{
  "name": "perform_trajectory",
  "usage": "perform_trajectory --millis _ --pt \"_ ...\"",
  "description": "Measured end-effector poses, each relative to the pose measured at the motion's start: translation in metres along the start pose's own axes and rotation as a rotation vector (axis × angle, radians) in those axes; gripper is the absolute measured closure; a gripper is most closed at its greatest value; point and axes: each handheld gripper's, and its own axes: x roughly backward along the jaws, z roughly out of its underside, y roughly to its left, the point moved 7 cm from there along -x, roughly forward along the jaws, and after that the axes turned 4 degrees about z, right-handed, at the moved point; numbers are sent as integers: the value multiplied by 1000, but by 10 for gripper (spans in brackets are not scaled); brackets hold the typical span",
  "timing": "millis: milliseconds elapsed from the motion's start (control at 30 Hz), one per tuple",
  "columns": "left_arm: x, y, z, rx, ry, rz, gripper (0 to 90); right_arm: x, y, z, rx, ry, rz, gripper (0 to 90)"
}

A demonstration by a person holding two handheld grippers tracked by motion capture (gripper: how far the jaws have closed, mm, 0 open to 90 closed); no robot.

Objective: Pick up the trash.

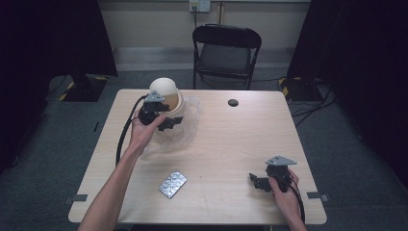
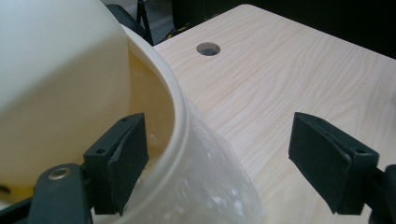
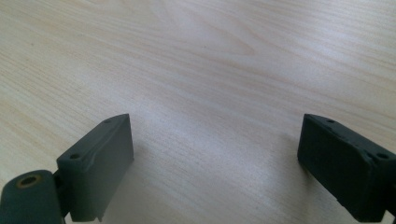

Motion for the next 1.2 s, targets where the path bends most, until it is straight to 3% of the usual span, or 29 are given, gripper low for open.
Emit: perform_trajectory --millis 167,267,333,367,533,667,700,833,900,933,967,1133,1200 --pt "19 -12 8 9 -20 16 196 0 0 0 1 0 -1 97" --pt "27 -22 16 -22 -1 13 199 0 0 0 1 0 -1 98" --pt "32 -27 22 -25 -17 7 199 0 0 0 0 0 0 97" --pt "33 -30 24 -25 -20 18 199 0 0 0 0 0 0 97" --pt "37 -38 36 -31 -15 -3 197 0 0 0 0 0 0 98" --pt "38 -49 54 -33 -2 6 198 0 0 0 0 0 0 98" --pt "39 -56 65 -29 32 37 198 0 0 0 0 0 0 97" --pt "45 -67 86 -18 24 43 198 0 0 0 0 0 0 98" --pt "45 -70 92 -16 39 40 199 0 0 0 0 0 0 98" --pt "46 -75 106 -34 77 33 200 0 0 0 0 0 0 97" --pt "46 -77 112 -44 85 25 199 0 0 0 0 0 0 97" --pt "45 -89 139 3 94 57 199 0 0 0 1 0 -1 97" --pt "44 -93 147 -10 115 60 199 0 0 0 0 0 0 98"
